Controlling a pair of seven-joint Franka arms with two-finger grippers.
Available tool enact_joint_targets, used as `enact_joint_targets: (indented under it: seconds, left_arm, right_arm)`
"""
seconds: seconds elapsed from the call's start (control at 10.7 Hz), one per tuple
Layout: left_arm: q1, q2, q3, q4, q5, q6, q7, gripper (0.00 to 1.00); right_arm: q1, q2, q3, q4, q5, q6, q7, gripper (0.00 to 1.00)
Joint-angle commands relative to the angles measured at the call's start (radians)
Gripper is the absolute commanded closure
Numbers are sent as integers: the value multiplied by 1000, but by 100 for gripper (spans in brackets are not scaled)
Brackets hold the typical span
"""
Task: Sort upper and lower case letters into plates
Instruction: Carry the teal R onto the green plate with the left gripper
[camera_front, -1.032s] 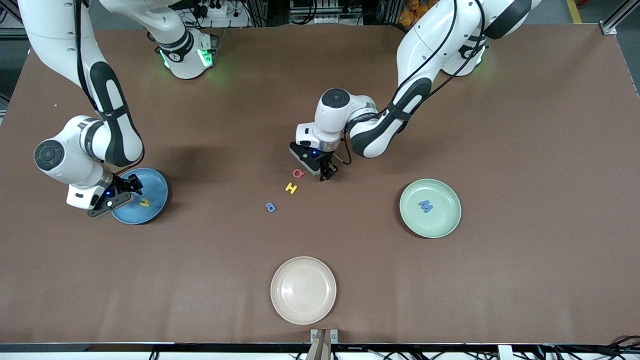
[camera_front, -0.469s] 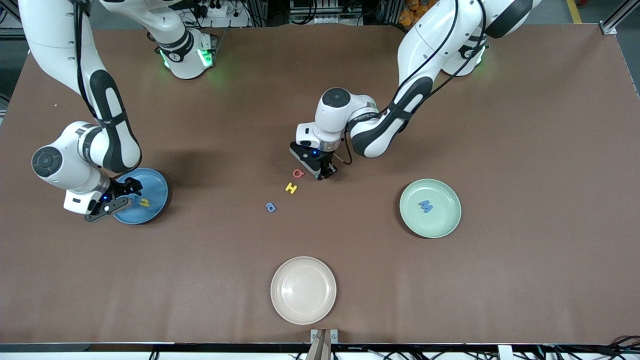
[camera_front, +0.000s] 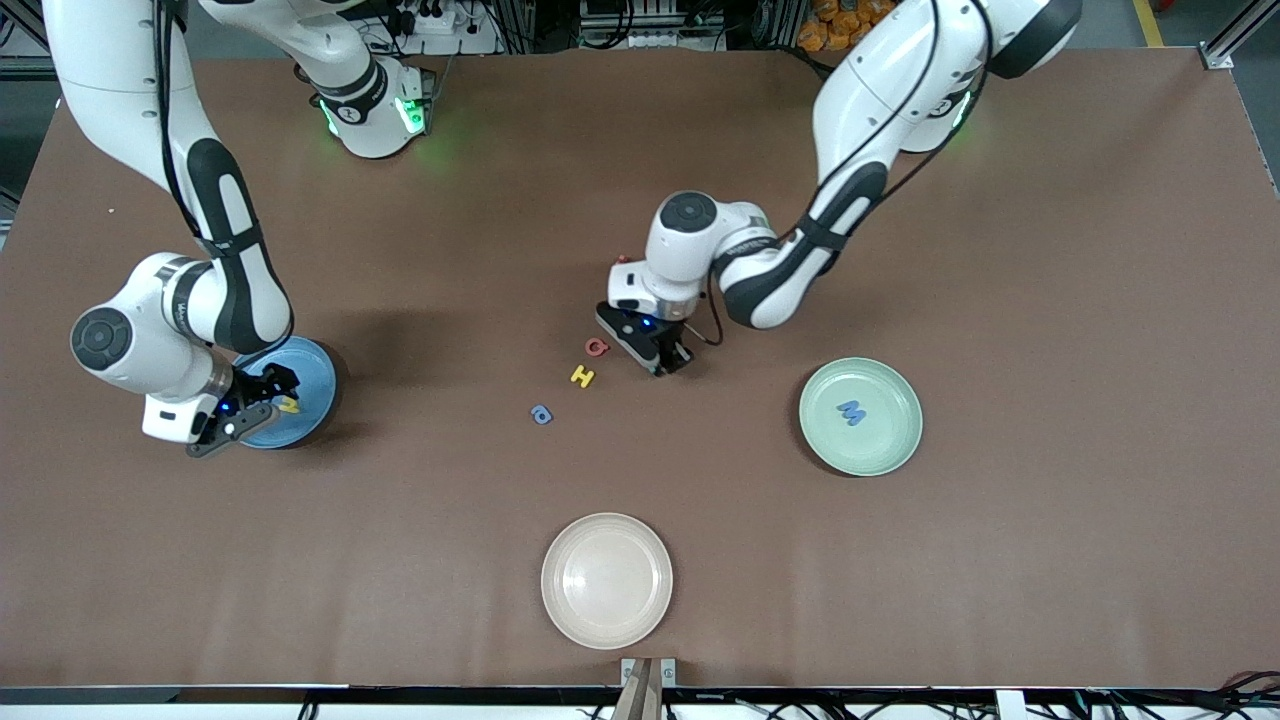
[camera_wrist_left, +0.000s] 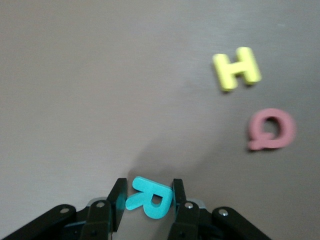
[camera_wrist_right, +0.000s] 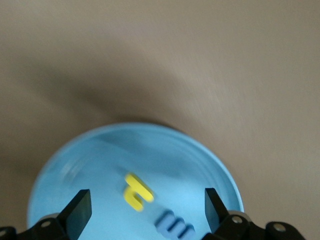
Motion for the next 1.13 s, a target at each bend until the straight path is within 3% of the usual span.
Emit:
enact_joint_targets:
  seconds: [0.0,0.09,0.19,0.38,0.56,0.75,0.94,1.03]
  left_arm:
    - [183,-30,-142,-21,10,-115,135,81]
    - [275,-40,-223,-18,-35,-225,241,81]
    - [319,-88,-245,-18,-130,-326,383,81]
    - [377,-202,-233,-18,-316,-500,685,82]
    - [423,-253,-151,-22,-364,-629,878,82]
    - [459,-261,-73,-32,-382,-640,1015,82]
    - [460,-254,-51,-68,-398,-584,1030,80]
    - [462,-257,-28,-116,-402,-502,1030,66]
  right_arm:
    - [0,23,80,93,15,-53,115,0]
    - [17,37,95,116,15,-51,132,0]
    - [43,55,96,139,15,-51,131,0]
    - [98,69,124,190,15,-53,123,0]
    - [111,83,206,225,17,-51,122,0]
    - [125,132,299,273,17,-47,132,0]
    - [192,187,309,302,13,-36,204,0]
    - [197,208,309,319,15,-30,252,0]
